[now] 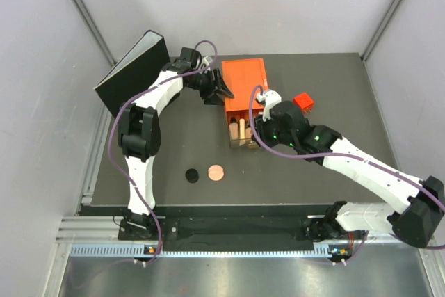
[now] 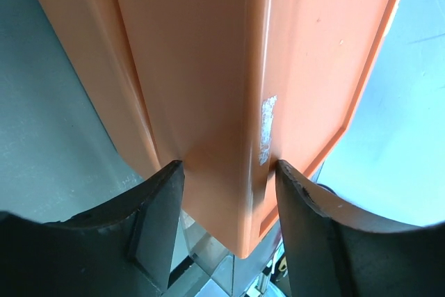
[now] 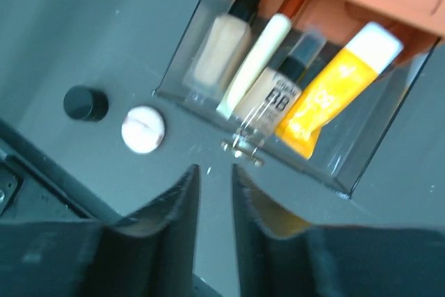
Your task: Organize the makeup
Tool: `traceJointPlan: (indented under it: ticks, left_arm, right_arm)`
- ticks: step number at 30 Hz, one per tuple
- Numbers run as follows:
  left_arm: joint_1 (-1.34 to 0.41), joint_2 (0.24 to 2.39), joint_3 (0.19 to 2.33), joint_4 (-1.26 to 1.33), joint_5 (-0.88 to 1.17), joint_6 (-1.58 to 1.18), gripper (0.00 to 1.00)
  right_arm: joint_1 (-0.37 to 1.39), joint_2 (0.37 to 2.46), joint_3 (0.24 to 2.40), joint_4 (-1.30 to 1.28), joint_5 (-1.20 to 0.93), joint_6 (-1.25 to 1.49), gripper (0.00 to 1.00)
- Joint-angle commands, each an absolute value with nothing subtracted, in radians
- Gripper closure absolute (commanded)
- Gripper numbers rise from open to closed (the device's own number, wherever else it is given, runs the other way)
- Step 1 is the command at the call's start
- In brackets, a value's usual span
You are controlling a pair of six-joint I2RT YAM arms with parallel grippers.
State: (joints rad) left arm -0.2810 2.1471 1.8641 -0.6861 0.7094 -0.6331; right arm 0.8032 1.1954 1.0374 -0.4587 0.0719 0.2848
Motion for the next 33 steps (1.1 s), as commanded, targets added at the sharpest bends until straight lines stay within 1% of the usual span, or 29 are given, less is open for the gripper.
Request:
traceJointPlan:
  ticks: [1, 2, 5, 8, 15, 18, 25, 33]
  left_arm:
    - [-0.253, 2.151, 1.856, -0.726, 0.545, -0.594, 0.39]
    - [-0.253, 2.149, 1.856, -0.726, 0.545, -0.594, 0.38]
    - [-0.253, 2.154, 1.842, -0.724, 0.545, -0.594, 0.32]
    - [-0.255, 2.155, 1.835, -0.718, 0.545, -0.597, 0.30]
    - [-0.253, 2.160, 1.833, -0.715, 0.545, -0.598, 0.29]
    - [-0.255, 2.161, 1.839, -0.715, 0.545, -0.598, 0.29]
    - [-0.253, 2.177, 1.871, -0.730, 0.554, -0.595, 0.29]
    - [-0.253, 2.178, 1.876, -0.745, 0.555, -0.583, 0.28]
  right_arm:
    - [0.831, 1.112, 0.973, -0.439, -0.024, 0.307, 0.95]
    - [0.839, 1.091, 0.963, -0.437, -0.025, 0.313, 1.00]
    - [0.870, 1.065, 0.930, -0.431, -0.012, 0.330, 1.00]
    - [0.891, 1.075, 0.901, -0.436, 0.024, 0.350, 1.00]
    - [0.910, 1.130, 0.865, -0.400, 0.165, 0.374, 1.00]
    - [0.908, 1.186, 0.894, -0.396, 0.262, 0.373, 1.00]
    - [0.908, 1.333, 0.959, -0.359, 0.370, 0.367, 1.00]
    - [0.904, 1.399, 1.038, -0.275, 0.512, 0.333, 1.00]
